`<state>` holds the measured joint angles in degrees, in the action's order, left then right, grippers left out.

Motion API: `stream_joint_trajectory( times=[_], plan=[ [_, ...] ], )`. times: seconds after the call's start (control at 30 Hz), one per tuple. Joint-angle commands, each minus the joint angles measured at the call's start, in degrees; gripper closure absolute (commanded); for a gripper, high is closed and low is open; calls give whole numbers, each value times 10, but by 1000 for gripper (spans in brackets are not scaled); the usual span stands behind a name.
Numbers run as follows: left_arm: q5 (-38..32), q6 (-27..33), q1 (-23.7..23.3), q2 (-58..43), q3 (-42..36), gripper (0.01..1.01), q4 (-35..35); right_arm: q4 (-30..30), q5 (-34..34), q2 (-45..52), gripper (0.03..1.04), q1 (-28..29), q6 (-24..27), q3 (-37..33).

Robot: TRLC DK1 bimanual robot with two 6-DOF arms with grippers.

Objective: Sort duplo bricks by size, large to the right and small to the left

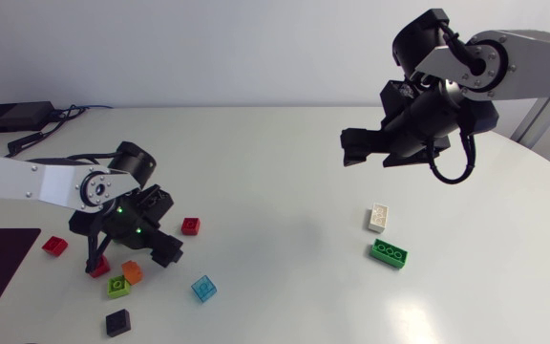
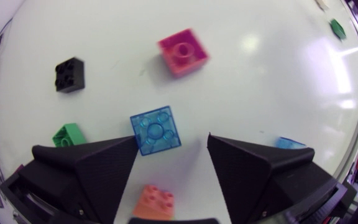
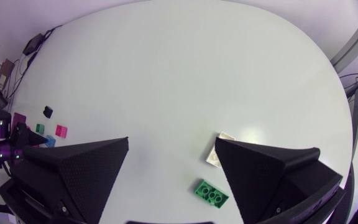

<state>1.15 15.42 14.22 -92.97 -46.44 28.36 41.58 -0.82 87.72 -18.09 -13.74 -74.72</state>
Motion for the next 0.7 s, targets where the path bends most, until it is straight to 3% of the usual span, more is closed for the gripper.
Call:
stream_joint_trajectory(
  times=[0.0,0.1,0.2,0.43,0.67],
  plan=[
    [21,4,59,75,23,43,11,0,5,-11,62,2,-2,19],
    [36,3,129,105,28,49,27,1,5,-13,62,2,-1,21],
    [38,-6,167,97,33,49,31,1,5,-19,62,2,-1,26],
    [39,-8,212,79,53,59,37,1,5,-29,62,4,1,33],
    [39,-4,213,63,71,75,42,0,5,-32,62,4,1,40]
  ],
)
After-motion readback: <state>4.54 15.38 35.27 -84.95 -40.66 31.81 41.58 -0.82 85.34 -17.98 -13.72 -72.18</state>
